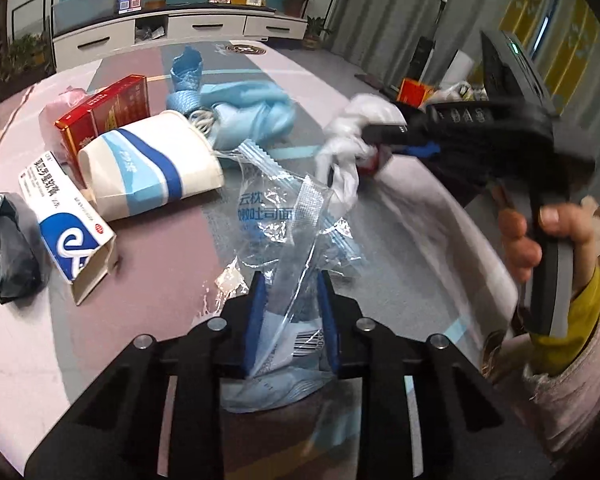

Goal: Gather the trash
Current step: 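Carry both plastic bags over the bin and open both tools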

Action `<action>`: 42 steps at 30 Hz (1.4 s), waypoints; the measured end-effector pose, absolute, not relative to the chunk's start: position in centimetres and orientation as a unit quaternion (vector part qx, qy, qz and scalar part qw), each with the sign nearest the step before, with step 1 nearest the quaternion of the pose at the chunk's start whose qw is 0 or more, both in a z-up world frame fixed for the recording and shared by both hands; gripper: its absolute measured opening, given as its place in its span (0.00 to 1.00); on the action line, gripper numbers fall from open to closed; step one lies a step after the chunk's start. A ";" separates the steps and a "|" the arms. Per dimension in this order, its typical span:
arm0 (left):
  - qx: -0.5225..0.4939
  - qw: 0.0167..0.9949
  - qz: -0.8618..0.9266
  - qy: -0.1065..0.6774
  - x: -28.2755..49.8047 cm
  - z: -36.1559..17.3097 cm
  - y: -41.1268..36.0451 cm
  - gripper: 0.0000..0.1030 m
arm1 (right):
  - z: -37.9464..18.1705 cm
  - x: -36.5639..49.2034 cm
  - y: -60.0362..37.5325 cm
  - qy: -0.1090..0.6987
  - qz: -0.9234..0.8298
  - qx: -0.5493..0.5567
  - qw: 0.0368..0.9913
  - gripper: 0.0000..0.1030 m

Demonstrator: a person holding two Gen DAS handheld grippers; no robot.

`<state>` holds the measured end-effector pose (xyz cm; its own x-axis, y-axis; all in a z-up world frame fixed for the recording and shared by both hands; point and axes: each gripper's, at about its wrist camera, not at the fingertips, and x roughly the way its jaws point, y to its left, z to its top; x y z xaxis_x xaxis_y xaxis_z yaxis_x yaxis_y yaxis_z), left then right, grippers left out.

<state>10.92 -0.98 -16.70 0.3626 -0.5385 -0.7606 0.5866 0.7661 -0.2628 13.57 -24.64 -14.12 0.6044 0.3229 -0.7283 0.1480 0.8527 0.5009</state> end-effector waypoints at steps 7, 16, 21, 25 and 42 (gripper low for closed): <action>-0.011 0.819 -0.387 0.423 10.4 -15.1 -3.1 0.24 | -12.4 10.9 -28.3 0.402 0.018 0.272 0.874 0.21; 0.008 0.834 -0.386 0.395 10.1 -14.2 -7.9 0.26 | -11.4 8.5 -34.2 0.362 -0.035 0.294 0.884 0.21; 0.008 0.831 -0.401 0.385 10.0 -13.0 -11.0 0.27 | -10.9 6.8 -38.3 0.337 -0.082 0.307 0.886 0.21; 0.017 0.832 -0.408 0.375 10.8 -12.1 -14.6 0.28 | -11.2 5.6 -40.5 0.332 -0.118 0.311 0.883 0.21; 0.040 0.808 -0.428 0.402 14.2 -14.2 -28.5 0.41 | -13.3 4.0 -45.9 0.325 -0.165 0.364 0.857 0.22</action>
<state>14.22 -28.54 -14.20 0.3102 -0.6602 -0.6841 0.7251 0.6297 -0.2788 3.99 -45.90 -13.27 0.7339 -0.0459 -0.6777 0.5198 0.6802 0.5169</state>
